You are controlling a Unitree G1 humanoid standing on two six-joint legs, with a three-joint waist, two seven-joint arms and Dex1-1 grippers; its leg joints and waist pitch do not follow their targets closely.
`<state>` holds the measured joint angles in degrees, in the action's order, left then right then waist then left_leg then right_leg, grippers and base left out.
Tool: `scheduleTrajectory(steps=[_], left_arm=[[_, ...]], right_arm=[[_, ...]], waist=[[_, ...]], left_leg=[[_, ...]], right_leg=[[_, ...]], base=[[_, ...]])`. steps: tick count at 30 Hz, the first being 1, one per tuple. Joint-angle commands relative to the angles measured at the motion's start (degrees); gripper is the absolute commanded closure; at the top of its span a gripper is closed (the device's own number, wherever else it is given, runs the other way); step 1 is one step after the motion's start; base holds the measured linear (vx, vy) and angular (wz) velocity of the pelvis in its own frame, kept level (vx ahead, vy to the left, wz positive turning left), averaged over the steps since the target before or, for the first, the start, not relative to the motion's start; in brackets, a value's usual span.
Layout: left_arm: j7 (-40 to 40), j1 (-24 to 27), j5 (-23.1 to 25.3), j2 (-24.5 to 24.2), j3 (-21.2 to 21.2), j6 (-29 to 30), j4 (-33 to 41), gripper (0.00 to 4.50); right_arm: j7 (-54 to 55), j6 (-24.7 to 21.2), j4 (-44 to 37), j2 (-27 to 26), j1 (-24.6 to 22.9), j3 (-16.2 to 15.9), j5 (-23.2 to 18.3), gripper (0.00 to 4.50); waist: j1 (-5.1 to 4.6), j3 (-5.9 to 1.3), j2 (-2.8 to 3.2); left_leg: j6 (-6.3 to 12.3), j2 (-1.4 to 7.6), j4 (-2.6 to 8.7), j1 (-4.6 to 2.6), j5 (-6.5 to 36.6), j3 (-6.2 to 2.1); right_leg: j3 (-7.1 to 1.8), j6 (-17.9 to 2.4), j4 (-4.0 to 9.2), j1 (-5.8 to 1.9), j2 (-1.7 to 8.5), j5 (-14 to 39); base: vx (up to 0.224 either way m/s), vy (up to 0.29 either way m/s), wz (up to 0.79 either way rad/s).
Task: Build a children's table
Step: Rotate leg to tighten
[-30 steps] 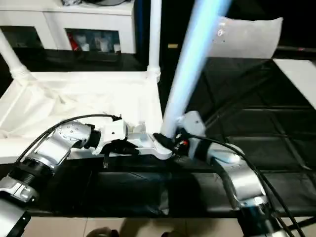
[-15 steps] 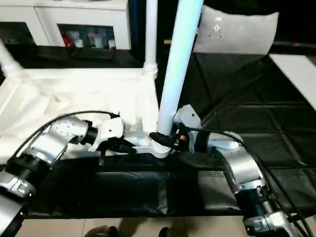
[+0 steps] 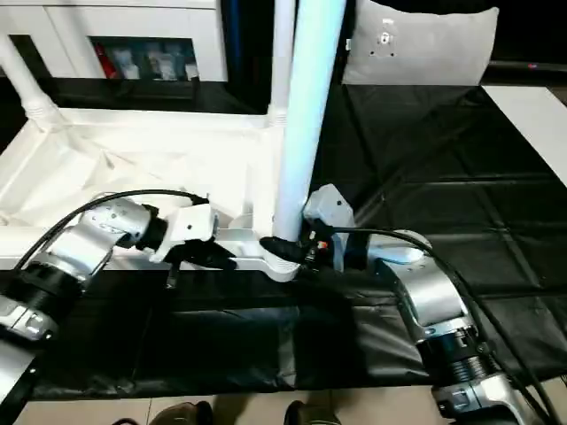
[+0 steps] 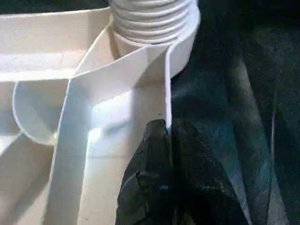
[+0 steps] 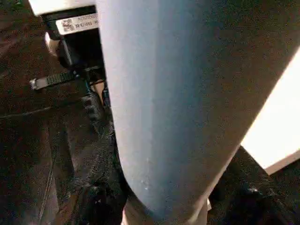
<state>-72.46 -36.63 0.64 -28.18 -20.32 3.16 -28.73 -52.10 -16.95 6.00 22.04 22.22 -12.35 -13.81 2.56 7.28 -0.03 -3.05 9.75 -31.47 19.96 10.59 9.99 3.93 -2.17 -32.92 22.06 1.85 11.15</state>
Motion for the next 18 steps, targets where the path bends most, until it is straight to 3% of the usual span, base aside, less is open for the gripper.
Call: scheduleTrajectory(steps=[1, 3, 4, 5, 6, 7, 11, 13, 14, 18], left_arm=[[5.2, 1.4, -0.4, -0.5, 2.8, 5.4, 3.3, 4.5], [8.2, 5.5, -1.2, -0.2, 4.3, 11.6, 10.8, 4.5], [9.9, 7.1, -1.5, 0.5, 5.0, 14.4, 14.0, 4.5], [9.9, 7.1, -1.5, 0.5, 5.0, 14.4, 14.0, 4.5], [13.2, 9.9, -0.8, 2.6, 5.1, 19.0, 19.6, 4.5], [13.3, 10.1, -0.7, 2.7, 5.0, 19.2, 19.8, 4.5], [16.9, 12.0, 2.5, 5.8, 2.4, 25.8, 27.0, 4.5], [18.6, 11.8, 4.2, 6.9, 0.1, 30.8, 31.8, 4.5], [19.1, 11.7, 4.3, 7.3, -0.5, 32.3, 32.9, 4.5], [21.0, 11.3, 6.4, 7.3, -2.3, 34.8, 34.1, 4.5]], right_arm=[[2.9, -6.8, 6.1, -0.1, -4.6, -4.7, 4.6, 2.62], [8.8, -7.4, 6.3, -1.8, -4.8, -3.1, 6.2, 2.62], [10.8, -7.6, 6.5, -2.6, -4.8, -2.5, 6.6, 2.62], [10.8, -7.6, 6.5, -2.6, -4.8, -2.5, 6.6, 2.62], [15.3, -7.6, 7.9, -4.5, -4.0, -1.1, 7.6, 2.62], [15.5, -7.6, 8.0, -4.6, -3.9, -1.1, 7.6, 2.62], [23.7, -8.0, 12.8, -8.7, -0.3, 2.5, 7.7, 2.62], [25.8, -7.9, 14.9, -9.6, 1.5, 2.7, 7.9, 2.62], [25.9, -7.9, 15.1, -9.8, 1.7, 2.5, 8.0, 2.62], [26.2, -8.4, 15.0, -10.8, 2.0, 2.6, 7.7, 2.62]], waist=[[0.16, -0.53, 0.36], [-0.34, -0.45, 0.47], [-0.66, -0.47, 0.11], [-0.91, -0.44, 0.2], [-1.26, -0.2, -0.16], [-1.5, -0.23, 0.07], [-2.42, -0.63, -0.24], [-2.56, -0.97, 0.14], [-2.58, -0.94, 0.05], [-2.29, -1.05, -0.28]], left_leg=[[0.55, 4.38, 4.93, -0.39, 23.2, -3.01], [0.25, 4.36, 4.96, -0.16, 23.0, -3.17], [0.25, 4.26, 5.03, -0.03, 23.5, -3.26], [-0.08, 4.31, 5.14, 0.2, 23.7, -3.4], [0.05, 4.08, 5.19, 0.19, 25.0, -3.45], [-0.43, 4.02, 5.11, 0.09, 25.6, -3.64], [0.41, 3.85, 5.26, 0.45, 23.2, -3.7], [0.98, 4.31, 5.31, 0.5, 19.6, -3.29], [1.41, 4.09, 5.07, 0.33, 19.4, -2.84], [2.14, 3.99, 4.88, 0.36, 17.7, -2.48]], right_leg=[[-4.28, -5.1, 6.69, -0.19, 8.16, 40.2], [-4.33, -5.1, 6.55, -0.11, 8.19, 40.4], [-4.2, -4.3, 6.54, -0.2, 8.08, 41.6], [-4.17, -4.5, 6.3, -0.32, 8.12, 41.4], [-3.89, -3.3, 6.81, -0.1, 7.92, 43.9], [-3.87, -3.3, 6.85, -0.01, 8.17, 44.5], [-3.88, -3.9, 6.76, -0.48, 8.12, 40.1], [-4.24, -6.5, 6.02, -0.48, 7.79, 30.8], [-4.27, -7.3, 6.08, -0.38, 7.57, 28.3], [-4.4, -8.5, 5.79, -0.78, 7.65, 25.5]], base=[[0.0, 0.0, 0.0], [0.0, 0.0, 0.0], [0.0, 0.0, 0.0], [0.0, 0.0, 0.0], [0.0, 0.0, 0.0], [0.0, 0.0, 0.0], [0.0, 0.013, -0.03], [0.0, 0.0, 0.0], [0.0, 0.0, 0.0], [0.0, 0.0, 0.0]])
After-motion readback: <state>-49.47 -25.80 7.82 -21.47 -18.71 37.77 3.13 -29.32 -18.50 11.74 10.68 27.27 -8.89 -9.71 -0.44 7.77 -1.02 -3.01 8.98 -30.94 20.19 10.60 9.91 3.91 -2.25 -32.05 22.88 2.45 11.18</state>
